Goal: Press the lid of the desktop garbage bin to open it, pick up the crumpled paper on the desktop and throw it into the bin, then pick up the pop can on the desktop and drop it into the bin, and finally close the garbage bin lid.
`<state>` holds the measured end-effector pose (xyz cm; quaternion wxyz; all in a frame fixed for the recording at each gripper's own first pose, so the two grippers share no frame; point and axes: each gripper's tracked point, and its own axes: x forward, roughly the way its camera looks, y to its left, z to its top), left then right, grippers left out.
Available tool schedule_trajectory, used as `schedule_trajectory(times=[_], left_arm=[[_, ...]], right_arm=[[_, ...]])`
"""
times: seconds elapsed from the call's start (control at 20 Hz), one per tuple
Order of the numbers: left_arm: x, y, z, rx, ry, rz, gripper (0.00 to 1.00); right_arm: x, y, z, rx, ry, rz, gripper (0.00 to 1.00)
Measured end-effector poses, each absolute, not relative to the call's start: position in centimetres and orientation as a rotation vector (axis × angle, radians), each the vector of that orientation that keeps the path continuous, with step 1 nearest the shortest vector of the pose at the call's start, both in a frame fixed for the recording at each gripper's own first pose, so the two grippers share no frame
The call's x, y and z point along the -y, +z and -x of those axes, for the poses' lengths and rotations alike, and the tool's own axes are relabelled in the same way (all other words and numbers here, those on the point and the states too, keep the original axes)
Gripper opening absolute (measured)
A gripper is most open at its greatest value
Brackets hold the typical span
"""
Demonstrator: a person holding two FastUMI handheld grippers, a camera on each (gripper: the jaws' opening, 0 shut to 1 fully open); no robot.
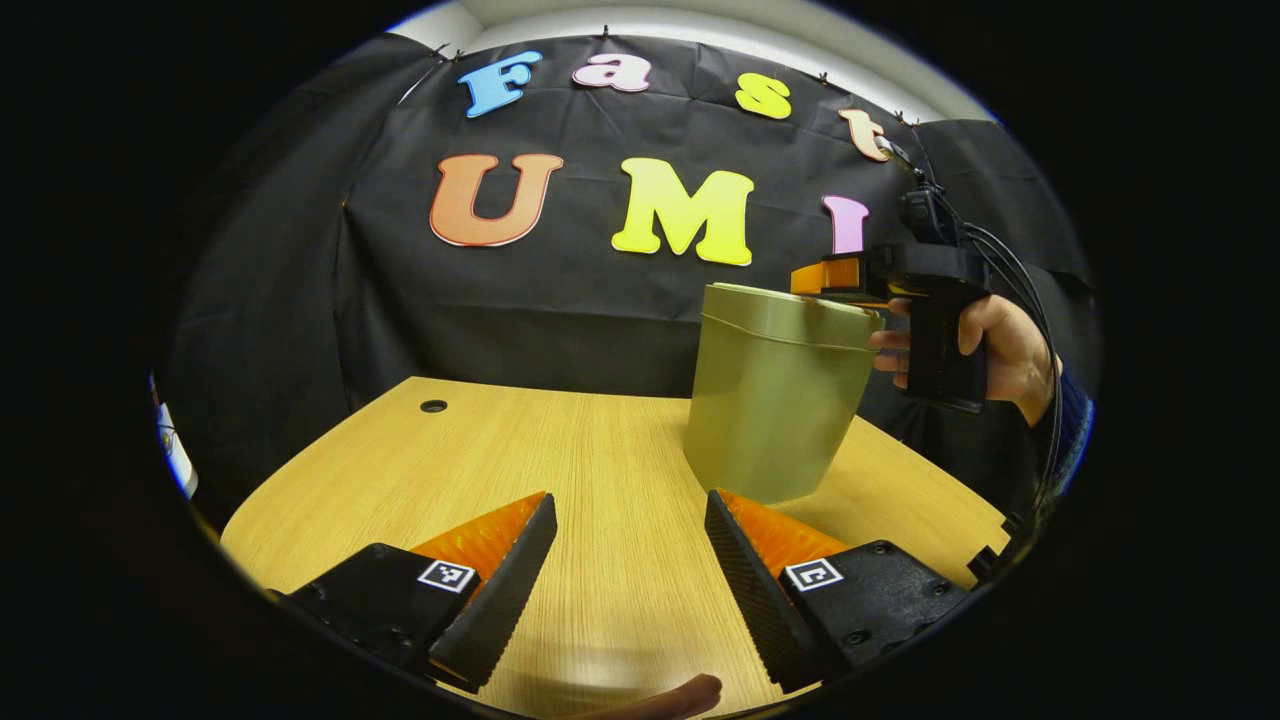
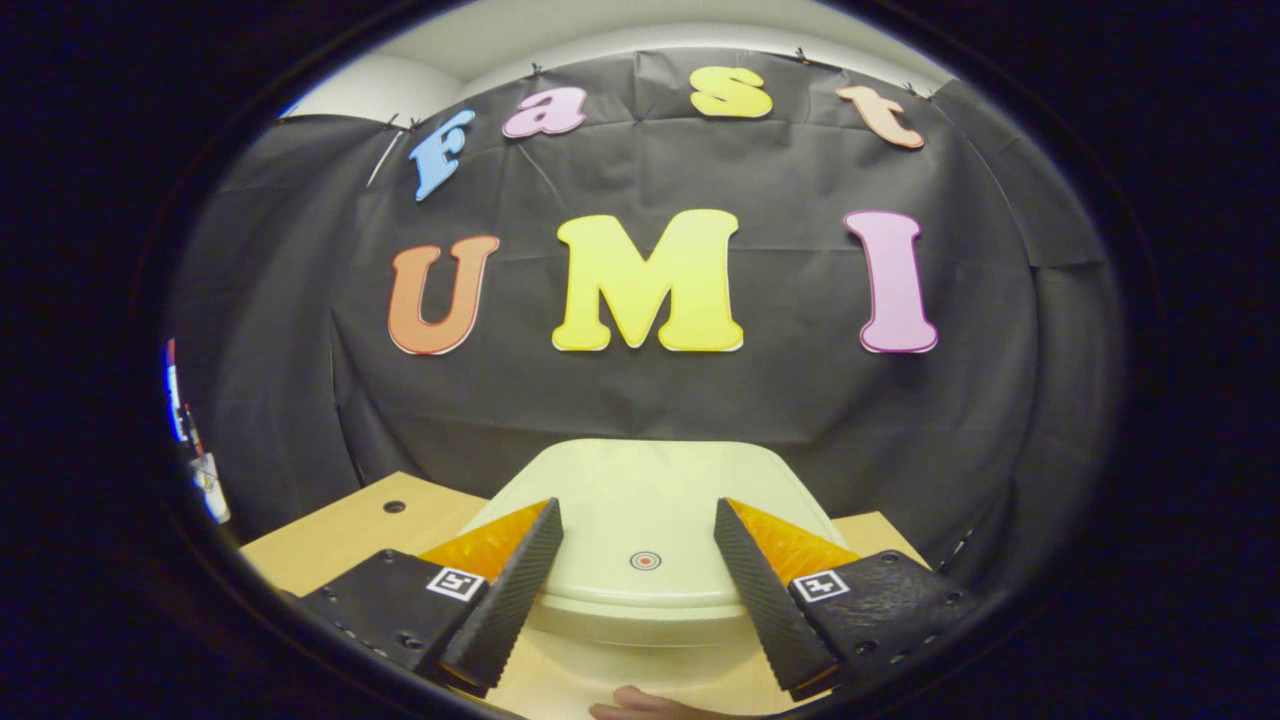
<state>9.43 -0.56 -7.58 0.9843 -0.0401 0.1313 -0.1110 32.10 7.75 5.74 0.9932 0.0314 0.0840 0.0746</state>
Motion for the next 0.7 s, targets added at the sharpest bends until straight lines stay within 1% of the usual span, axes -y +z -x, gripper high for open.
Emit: schedule_trajectory(times=[0.1,0.2,0.25,0.3,0.35,0.5,0.7], left_arm=[[0.2,-7.1,-8.9,-0.241,-0.207,0.079,0.97],[-0.5,-6.1,-9.0,-0.231,-0.179,0.082,0.96],[-0.6,-6.0,-8.6,-0.229,-0.168,0.083,1.00],[-0.9,-5.8,-8.1,-0.219,-0.158,0.079,0.96],[-1.0,-5.5,-7.6,-0.207,-0.147,0.072,0.96],[-0.9,-4.3,-6.2,-0.160,-0.131,0.045,0.96],[0.4,-2.8,-4.1,-0.108,-0.134,0.038,0.96]], right_arm=[[-8.0,5.9,-32.2,-0.168,0.152,-0.056,0.95],[-8.0,6.1,-31.7,-0.163,0.153,-0.029,0.95],[-8.1,6.4,-31.2,-0.162,0.156,-0.018,0.95],[-8.2,6.9,-30.5,-0.154,0.165,-0.010,0.95],[-8.3,7.4,-29.7,-0.146,0.171,-0.002,0.95],[-8.2,9.3,-26.3,-0.108,0.178,0.015,0.95],[-7.2,11.7,-19.8,-0.032,0.178,-0.006,0.96]])
